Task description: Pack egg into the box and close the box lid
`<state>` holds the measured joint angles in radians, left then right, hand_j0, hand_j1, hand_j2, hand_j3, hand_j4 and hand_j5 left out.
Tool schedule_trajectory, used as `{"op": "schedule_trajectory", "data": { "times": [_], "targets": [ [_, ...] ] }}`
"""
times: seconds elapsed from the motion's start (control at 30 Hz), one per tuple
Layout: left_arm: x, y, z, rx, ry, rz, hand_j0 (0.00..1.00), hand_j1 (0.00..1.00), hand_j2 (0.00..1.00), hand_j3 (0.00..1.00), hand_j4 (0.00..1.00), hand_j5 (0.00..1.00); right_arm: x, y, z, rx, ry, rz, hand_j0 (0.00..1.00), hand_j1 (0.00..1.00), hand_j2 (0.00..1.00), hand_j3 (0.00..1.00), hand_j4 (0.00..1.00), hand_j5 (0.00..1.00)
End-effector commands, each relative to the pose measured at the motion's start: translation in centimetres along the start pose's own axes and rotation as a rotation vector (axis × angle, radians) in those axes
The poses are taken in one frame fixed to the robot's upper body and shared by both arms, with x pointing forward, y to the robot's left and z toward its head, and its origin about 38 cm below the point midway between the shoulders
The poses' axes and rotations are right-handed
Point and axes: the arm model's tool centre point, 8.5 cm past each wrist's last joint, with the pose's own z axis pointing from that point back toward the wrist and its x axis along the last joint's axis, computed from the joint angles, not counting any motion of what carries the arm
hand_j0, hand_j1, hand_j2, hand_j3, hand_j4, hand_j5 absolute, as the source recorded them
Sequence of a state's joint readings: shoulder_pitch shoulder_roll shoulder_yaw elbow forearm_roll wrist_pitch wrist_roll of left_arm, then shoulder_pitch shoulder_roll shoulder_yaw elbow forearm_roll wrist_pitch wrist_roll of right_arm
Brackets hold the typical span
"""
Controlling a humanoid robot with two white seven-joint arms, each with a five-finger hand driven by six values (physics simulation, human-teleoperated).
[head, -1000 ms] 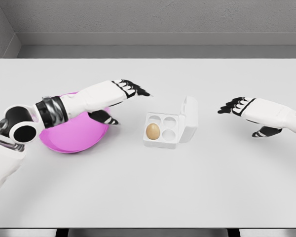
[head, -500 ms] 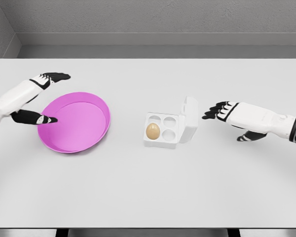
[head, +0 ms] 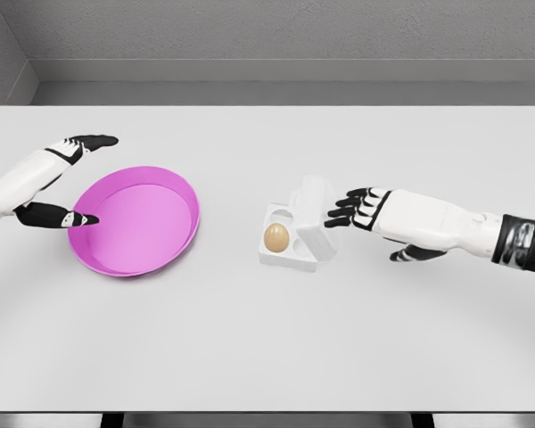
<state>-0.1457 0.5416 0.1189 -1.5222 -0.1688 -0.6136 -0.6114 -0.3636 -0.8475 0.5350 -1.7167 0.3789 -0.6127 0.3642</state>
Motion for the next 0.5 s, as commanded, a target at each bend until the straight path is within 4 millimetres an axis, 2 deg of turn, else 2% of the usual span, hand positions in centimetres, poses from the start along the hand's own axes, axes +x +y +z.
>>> {"op": "schedule_trajectory", "data": {
  "times": [0.0, 0.07, 0.13, 0.2, 0.27, 0.3, 0.33, 0.4, 0.47],
  "targets": [
    [0.0, 0.0, 0.0, 0.003, -0.001, 0.006, 1.00, 1.00, 1.00, 1.00, 1.00, 1.00, 2.2, 0.1, -2.5, -0.042, -0.082, -0.020, 1.00, 1.00, 1.00, 1.00, 1.00, 1.00],
    [0.0, -0.2, 0.0, -0.002, 0.000, 0.008, 1.00, 1.00, 1.00, 1.00, 1.00, 1.00, 2.6, -0.1, -3.1, -0.053, -0.100, -0.022, 1.00, 1.00, 1.00, 1.00, 1.00, 1.00],
    [-0.2, -0.4, 0.0, -0.006, 0.006, 0.015, 1.00, 1.00, 1.00, 1.00, 1.00, 1.00, 1.9, -0.7, -2.6, -0.073, -0.076, -0.015, 1.00, 1.00, 1.00, 1.00, 1.00, 1.00],
    [-0.2, -0.5, 0.0, -0.008, 0.005, 0.017, 1.00, 1.00, 1.00, 1.00, 1.00, 1.00, -0.9, -2.7, 0.1, -0.118, 0.034, 0.012, 1.00, 1.00, 1.00, 1.00, 1.00, 1.00],
    [-0.3, -1.0, 0.2, -0.016, 0.010, 0.022, 1.00, 1.00, 1.00, 1.00, 1.00, 1.00, -4.6, -4.1, 3.8, -0.158, 0.175, 0.015, 1.00, 1.00, 1.00, 1.00, 1.00, 1.00],
    [-0.2, -1.1, 0.2, -0.018, 0.009, 0.023, 1.00, 1.00, 1.00, 1.00, 1.00, 1.00, -6.6, -4.4, 5.9, -0.192, 0.250, -0.015, 1.00, 1.00, 1.00, 1.00, 1.00, 1.00],
    [-0.2, -1.1, 0.2, -0.021, 0.011, 0.020, 1.00, 1.00, 1.00, 1.00, 1.00, 1.00, -7.8, -4.0, 6.9, -0.193, 0.294, -0.039, 1.00, 1.00, 1.00, 1.00, 1.00, 1.00],
    [-0.2, -1.1, 0.2, -0.021, 0.011, 0.020, 1.00, 1.00, 1.00, 1.00, 1.00, 1.00, -9.1, -4.0, 9.0, -0.177, 0.355, -0.042, 1.00, 1.00, 1.00, 1.00, 1.00, 1.00],
    [-0.2, -1.1, 0.1, -0.023, 0.010, 0.018, 1.00, 1.00, 1.00, 1.00, 1.00, 1.00, -9.2, -3.9, 9.3, -0.169, 0.363, -0.042, 1.00, 1.00, 1.00, 1.00, 1.00, 1.00]
  ]
}}
